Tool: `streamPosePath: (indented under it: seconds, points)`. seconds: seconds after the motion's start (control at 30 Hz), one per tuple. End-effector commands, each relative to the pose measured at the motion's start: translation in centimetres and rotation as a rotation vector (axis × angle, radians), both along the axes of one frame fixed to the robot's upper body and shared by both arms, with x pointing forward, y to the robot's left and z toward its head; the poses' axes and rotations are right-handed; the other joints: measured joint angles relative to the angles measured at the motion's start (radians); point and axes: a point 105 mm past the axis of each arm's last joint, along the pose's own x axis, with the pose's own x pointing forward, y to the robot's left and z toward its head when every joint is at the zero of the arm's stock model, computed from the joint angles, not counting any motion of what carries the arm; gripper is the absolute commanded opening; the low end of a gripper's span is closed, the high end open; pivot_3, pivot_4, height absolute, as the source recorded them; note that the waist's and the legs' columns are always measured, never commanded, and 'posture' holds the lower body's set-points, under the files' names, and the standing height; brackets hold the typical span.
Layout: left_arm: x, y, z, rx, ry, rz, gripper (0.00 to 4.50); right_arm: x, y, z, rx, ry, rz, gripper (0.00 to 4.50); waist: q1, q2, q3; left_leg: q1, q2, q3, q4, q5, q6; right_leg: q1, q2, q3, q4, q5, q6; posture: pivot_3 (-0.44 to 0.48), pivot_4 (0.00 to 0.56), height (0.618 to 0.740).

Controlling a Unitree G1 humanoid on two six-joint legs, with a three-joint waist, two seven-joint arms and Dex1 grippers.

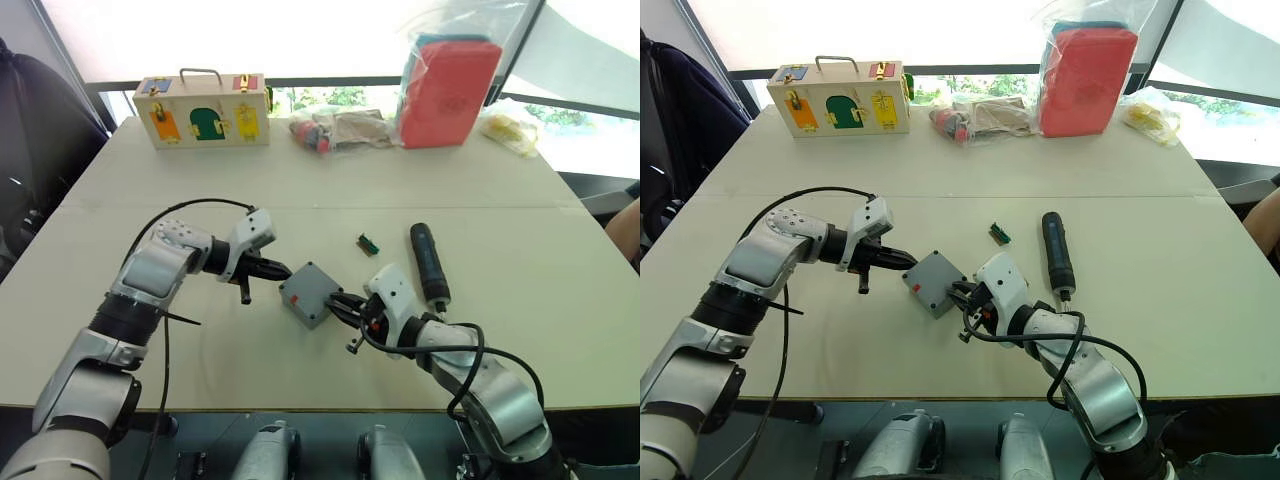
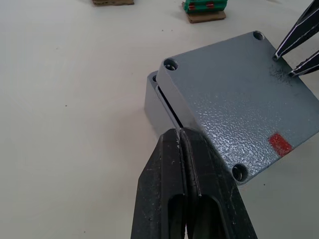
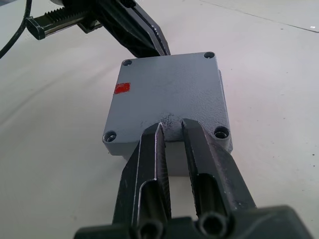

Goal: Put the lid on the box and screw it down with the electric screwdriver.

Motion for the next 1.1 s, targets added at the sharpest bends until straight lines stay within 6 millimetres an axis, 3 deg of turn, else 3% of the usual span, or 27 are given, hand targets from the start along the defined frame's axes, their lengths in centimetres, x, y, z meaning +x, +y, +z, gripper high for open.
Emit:
streamPosePath:
  seconds: [0.03, 0.57, 1.1]
  points:
    - [0.4, -0.3, 0.9, -0.018, -0.047, 0.003, 0.0, 0.1, 0.1, 0.5, 0.007, -0.024, 0.004, 0.57, 0.0, 0.0, 0.0, 0.0, 0.0, 0.0, 0.0, 0.0, 0.0, 0.0, 0.0, 0.0, 0.0, 0.0, 0.0, 0.0, 0.15, 0.74]
    - [1.3, 0.4, 0.9, -0.013, -0.075, 0.048, 0.0, -0.6, -0.5, 2.2, 0.094, -0.022, -0.001, 0.57, 0.0, 0.0, 0.001, 0.0, 0.0, 0.0, 0.0, 0.0, 0.0, 0.0, 0.0, 0.0, 0.0, 0.0, 0.0, 0.0, 0.15, 0.74]
    - [0.8, 0.0, 1.7, -0.046, -0.077, 0.024, 0.0, -1.6, -1.2, -0.1, 0.028, 0.068, 0.001, 0.57, 0.0, 0.0, 0.002, -0.001, 0.0, 0.0, 0.0, 0.0, 0.0, -0.001, -0.001, 0.0, -0.001, 0.0, 0.0, 0.0, 0.15, 0.74]
